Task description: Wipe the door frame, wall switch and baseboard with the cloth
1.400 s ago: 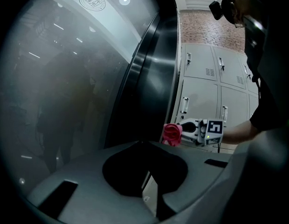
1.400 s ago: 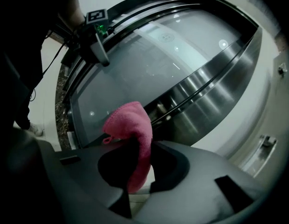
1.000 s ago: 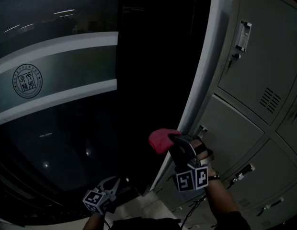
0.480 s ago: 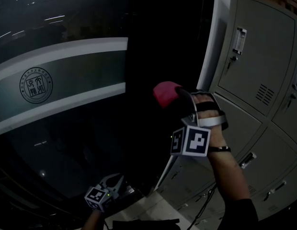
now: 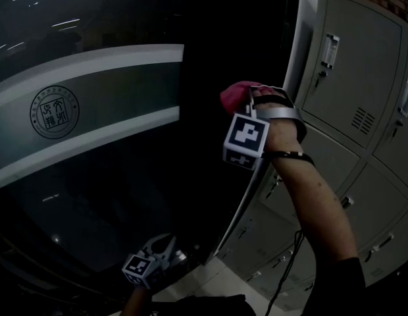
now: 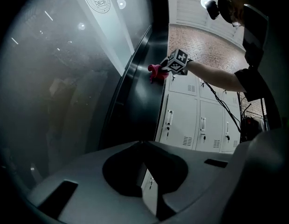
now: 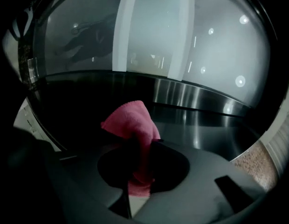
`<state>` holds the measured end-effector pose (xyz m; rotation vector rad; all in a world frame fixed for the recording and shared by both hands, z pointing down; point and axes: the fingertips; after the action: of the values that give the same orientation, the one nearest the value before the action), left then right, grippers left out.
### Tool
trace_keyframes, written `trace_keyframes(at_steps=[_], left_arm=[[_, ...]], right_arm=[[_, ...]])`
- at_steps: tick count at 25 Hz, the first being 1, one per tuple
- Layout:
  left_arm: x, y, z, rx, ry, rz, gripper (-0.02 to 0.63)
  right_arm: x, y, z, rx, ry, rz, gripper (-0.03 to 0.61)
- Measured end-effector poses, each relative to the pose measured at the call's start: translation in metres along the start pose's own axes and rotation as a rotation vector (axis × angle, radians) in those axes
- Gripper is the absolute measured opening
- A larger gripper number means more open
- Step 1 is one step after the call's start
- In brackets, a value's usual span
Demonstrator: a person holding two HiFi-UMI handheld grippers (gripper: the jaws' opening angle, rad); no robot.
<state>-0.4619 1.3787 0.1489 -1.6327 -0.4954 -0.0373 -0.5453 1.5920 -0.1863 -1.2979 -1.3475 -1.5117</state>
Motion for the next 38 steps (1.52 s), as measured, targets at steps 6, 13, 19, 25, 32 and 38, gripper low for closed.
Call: trace_keyframes(at_steps=[6, 13, 19, 25, 32, 38], left_arm=[[0.005, -0.002, 0.001, 0.009, 0.017, -0.017, -0.006], [-0.014, -0.008, 0.011, 0.032, 0.002, -0.007, -0.006], [-0.012, -0.004, 0.015, 0.051, -0.051, 0.001, -0.006], [0.016, 0.005, 0.013, 0.089, -0.152, 0.006, -0.006], [0.033, 0.011, 0.006, 0.141, -0.231, -0.003, -0.006], [0.038, 0.015, 0.006, 0.144, -0.262, 0.009, -0.006]], right_arm=[[0.035, 0.005, 0.008, 0.096, 0.113, -0.008, 0.055], [0.078, 0.018, 0.011, 0.058, 0.133, -0.001, 0.055], [0.101, 0.024, 0.01, 0.067, 0.153, 0.033, 0.055], [0.128, 0.025, 0.007, 0.153, 0.195, 0.072, 0.055], [0.17, 0.031, 0.004, 0.208, 0.197, 0.111, 0.055], [0.2, 0.037, 0.003, 0.227, 0.192, 0.153, 0.055]])
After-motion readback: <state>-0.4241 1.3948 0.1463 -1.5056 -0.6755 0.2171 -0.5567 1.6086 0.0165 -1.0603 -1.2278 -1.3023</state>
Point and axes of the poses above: the fingertips, and each gripper's own axes: z forward along the fingers, x to its left, y out of its top, and after that the axes turned 5 degrees about -z, right-handed
